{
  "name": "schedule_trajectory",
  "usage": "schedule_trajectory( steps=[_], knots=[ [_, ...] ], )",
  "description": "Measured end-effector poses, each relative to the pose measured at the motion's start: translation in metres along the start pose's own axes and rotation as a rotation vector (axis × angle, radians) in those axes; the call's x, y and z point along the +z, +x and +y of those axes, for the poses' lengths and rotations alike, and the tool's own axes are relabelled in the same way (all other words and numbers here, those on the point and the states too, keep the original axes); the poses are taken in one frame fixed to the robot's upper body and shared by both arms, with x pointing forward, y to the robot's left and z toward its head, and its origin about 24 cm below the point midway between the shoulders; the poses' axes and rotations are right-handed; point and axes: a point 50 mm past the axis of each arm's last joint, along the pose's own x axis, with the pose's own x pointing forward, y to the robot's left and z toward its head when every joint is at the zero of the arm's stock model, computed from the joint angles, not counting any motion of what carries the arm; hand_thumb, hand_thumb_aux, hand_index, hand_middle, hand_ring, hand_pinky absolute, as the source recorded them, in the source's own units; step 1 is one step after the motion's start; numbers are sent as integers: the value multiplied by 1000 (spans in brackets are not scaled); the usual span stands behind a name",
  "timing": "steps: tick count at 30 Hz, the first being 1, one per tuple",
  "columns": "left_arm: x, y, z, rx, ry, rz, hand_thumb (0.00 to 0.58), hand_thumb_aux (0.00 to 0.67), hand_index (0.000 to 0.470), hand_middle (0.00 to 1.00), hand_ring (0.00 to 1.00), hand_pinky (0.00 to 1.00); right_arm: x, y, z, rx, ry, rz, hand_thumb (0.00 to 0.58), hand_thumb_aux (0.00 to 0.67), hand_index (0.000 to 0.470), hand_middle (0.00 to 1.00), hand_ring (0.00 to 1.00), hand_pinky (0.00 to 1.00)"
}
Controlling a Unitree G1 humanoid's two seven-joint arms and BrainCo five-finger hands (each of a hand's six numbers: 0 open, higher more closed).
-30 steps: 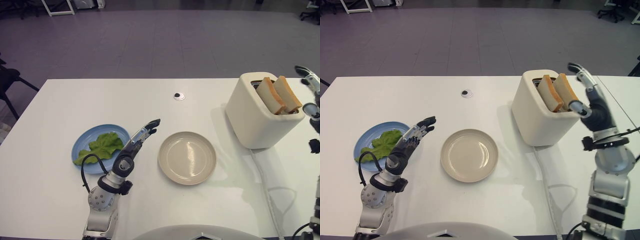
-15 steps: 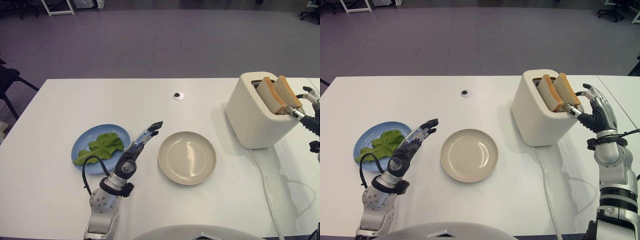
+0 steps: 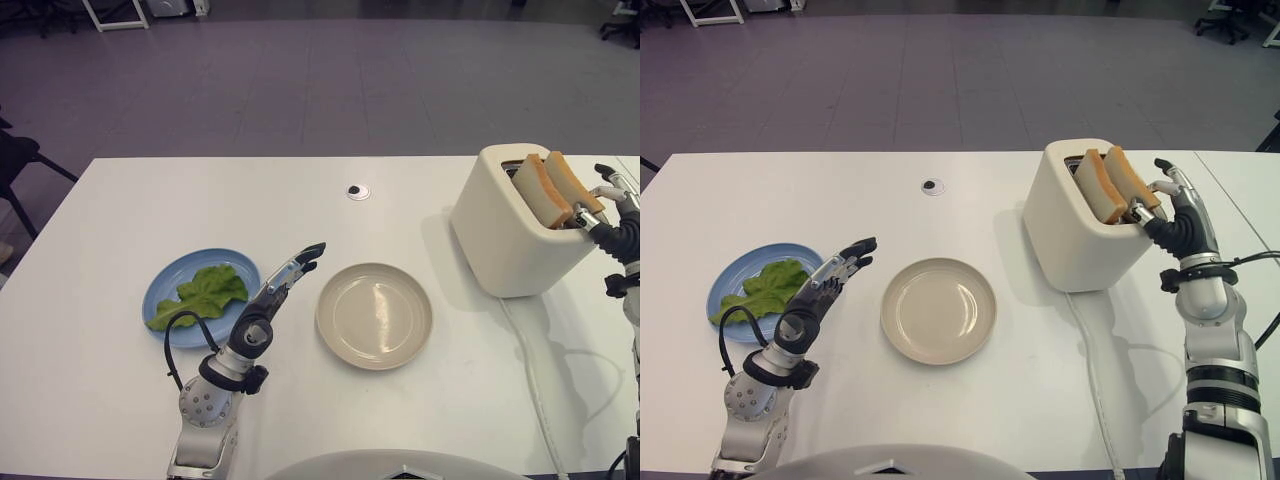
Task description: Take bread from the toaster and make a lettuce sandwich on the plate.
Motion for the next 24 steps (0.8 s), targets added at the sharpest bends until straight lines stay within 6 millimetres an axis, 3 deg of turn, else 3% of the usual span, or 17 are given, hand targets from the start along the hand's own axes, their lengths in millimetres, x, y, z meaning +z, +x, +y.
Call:
schedule_trajectory(
  steps=[4, 7, 9, 15, 18, 24],
  knots=[
    [0, 0, 0, 1, 1, -1, 0, 0, 0, 0, 0, 0, 13, 3, -35, -208, 214, -59, 580, 670, 470, 0, 0, 0],
    [0, 0, 0, 2, 2, -2, 0, 0, 0, 0, 0, 0, 46, 3, -72, -357, 360, -250, 580, 670, 470, 0, 0, 0],
    [0, 0, 0, 2, 2, -3, 0, 0, 0, 0, 0, 0, 67, 2, -76, -334, 428, -350, 580, 670, 470, 0, 0, 0],
    [1, 1, 0, 2, 4, -6, 0, 0, 0, 0, 0, 0, 106, -8, -31, 51, 589, -445, 580, 670, 470, 0, 0, 0],
    [1, 2, 1, 0, 5, -10, 0, 0, 0, 0, 0, 0, 121, -26, 8, 375, 664, -437, 580, 670, 470, 0, 0, 0],
    [0, 3, 1, 0, 7, -13, 0, 0, 0, 0, 0, 0, 131, -48, 79, 711, 675, -331, 580, 670, 470, 0, 0, 0]
  ],
)
